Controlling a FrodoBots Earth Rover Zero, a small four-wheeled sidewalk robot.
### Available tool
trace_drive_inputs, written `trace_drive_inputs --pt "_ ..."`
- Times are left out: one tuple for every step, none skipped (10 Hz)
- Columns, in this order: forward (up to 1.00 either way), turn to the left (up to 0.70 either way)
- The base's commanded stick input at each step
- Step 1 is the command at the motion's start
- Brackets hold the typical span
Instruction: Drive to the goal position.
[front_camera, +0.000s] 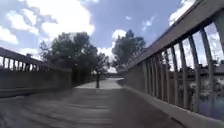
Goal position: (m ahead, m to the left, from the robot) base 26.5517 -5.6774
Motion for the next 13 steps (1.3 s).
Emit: trace_drive_inputs --pt "0.85 0.0" --pt "0.85 0.0" --pt "0.85 0.0" --pt "0.85 0.0" --pt "0.85 0.0" --pt "0.85 0.0" --pt "0.85 0.0" --pt "0.85 0.0" --pt "0.85 0.0" --pt "0.85 0.34" --pt "0.85 0.34" --pt "0.85 0.0" --pt "0.85 0.0"
